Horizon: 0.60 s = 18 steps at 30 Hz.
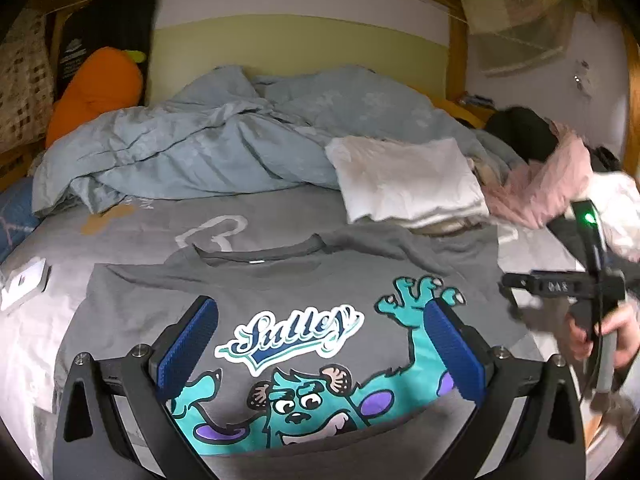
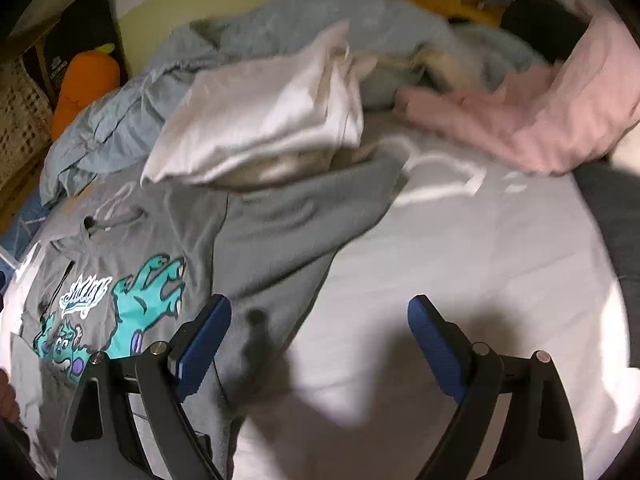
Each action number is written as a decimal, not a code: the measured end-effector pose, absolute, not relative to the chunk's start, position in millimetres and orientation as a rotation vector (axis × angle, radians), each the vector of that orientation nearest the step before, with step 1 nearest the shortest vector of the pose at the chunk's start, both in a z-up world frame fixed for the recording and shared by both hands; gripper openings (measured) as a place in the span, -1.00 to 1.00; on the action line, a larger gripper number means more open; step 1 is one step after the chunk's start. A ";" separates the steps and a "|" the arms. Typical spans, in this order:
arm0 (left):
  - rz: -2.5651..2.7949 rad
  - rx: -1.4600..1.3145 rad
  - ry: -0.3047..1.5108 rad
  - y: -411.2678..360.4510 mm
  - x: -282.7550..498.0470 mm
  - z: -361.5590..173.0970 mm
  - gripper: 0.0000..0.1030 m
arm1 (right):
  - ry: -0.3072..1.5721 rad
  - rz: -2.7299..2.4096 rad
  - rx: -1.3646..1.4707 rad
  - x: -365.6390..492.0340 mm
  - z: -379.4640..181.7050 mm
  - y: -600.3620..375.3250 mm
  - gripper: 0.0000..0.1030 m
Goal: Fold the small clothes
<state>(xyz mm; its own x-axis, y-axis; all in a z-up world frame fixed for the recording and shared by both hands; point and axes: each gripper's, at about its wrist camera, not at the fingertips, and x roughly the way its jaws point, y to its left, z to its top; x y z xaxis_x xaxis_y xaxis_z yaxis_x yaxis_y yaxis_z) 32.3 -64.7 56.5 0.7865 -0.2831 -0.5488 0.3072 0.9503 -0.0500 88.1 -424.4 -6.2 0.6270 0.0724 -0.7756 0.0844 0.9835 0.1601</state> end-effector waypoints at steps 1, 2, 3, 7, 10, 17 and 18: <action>-0.315 0.060 0.586 -66.7 32.2 55.2 0.99 | 0.907 0.007 0.202 91.5 -9.8 -424.3 0.77; -0.311 0.074 0.588 -67.4 33.1 54.1 0.99 | 0.920 0.034 0.221 95.1 -12.9 -424.1 0.77; -0.318 0.089 0.592 -69.5 33.2 52.9 0.99 | 0.932 0.055 0.246 99.9 -15.7 -423.9 0.76; -0.338 0.092 0.624 -73.3 35.2 49.2 0.99 | 0.932 0.077 0.304 115.2 -20.7 -421.5 0.20; -0.328 0.057 0.655 -72.9 38.9 44.7 0.99 | 0.949 0.100 0.343 127.8 -28.2 -420.1 -0.51; -0.287 0.035 0.586 -63.1 31.0 57.0 0.99 | 0.698 0.210 0.083 83.8 32.8 -364.1 -0.90; -0.284 0.027 0.576 -60.5 29.0 60.2 0.99 | 0.696 0.262 0.056 77.3 36.7 -349.9 -0.90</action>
